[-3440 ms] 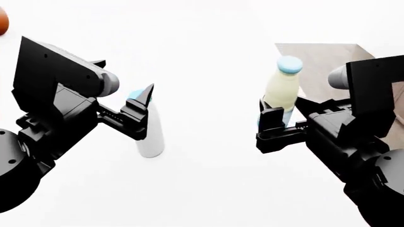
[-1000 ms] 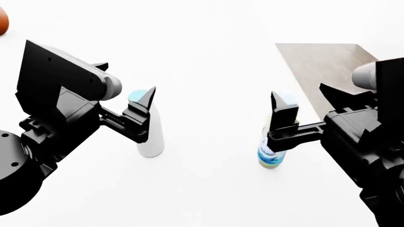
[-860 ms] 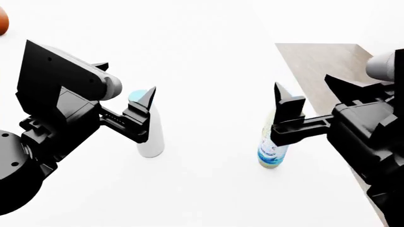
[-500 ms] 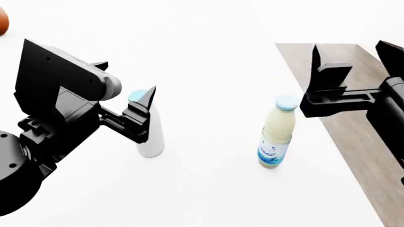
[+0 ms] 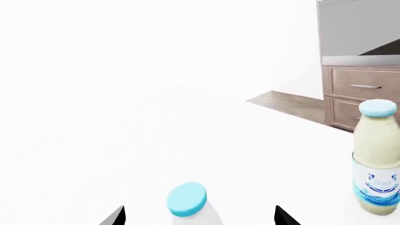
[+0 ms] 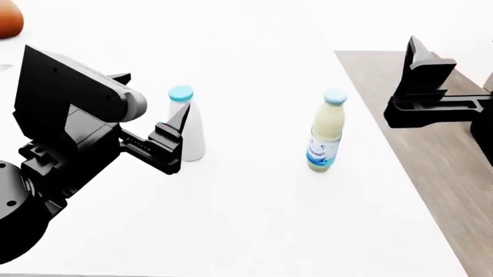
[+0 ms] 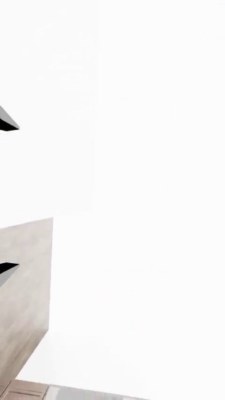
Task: Move the drinks to the dining counter.
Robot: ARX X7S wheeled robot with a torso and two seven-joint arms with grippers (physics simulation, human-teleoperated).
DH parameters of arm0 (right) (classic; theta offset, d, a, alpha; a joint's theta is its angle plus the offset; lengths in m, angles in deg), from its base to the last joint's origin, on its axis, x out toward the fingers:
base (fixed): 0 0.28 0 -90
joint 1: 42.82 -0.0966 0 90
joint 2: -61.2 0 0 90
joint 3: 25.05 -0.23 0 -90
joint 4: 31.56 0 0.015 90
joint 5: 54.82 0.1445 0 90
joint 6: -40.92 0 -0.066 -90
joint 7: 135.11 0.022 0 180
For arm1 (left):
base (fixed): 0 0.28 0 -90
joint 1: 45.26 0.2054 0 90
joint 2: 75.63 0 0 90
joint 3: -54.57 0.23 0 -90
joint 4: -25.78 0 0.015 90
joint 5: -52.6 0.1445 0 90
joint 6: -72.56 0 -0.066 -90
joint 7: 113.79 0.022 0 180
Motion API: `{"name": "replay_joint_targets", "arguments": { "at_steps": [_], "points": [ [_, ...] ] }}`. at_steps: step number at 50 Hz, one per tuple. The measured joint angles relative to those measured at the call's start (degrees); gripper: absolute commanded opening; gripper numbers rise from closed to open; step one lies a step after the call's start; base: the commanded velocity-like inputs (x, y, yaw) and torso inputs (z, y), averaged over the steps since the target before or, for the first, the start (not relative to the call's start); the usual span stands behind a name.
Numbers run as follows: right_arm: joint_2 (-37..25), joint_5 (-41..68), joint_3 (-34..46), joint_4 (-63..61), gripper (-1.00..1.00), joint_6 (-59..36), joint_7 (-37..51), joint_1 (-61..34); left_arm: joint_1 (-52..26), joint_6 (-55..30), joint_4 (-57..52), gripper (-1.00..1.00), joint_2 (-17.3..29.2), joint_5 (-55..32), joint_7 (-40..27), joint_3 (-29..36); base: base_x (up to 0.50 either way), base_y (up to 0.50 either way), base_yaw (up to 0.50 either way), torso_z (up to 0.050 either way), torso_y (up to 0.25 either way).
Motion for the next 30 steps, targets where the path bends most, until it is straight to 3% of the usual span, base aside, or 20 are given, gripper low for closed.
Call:
{"name": "replay_joint_targets", "arguments": {
  "at_steps": [7,30],
  "points": [
    [-0.29,-0.24,-0.64,-0.48,1.00,0.48,-0.63,0.81,0.10,0.13,-0.04,1.00,0.16,-0.02,-0.09,0.08,0.06,0.00,0.00,0.000,0.000],
    [-0.46,-0.83,-1.28,-0.53,1.00,1.22,-1.39,1.94,-0.08,0.48,0.07,1.00,0.38,-0.19,-0.29,0.48,0.50,-0.06,0.00,0.000,0.000]
  ]
}}
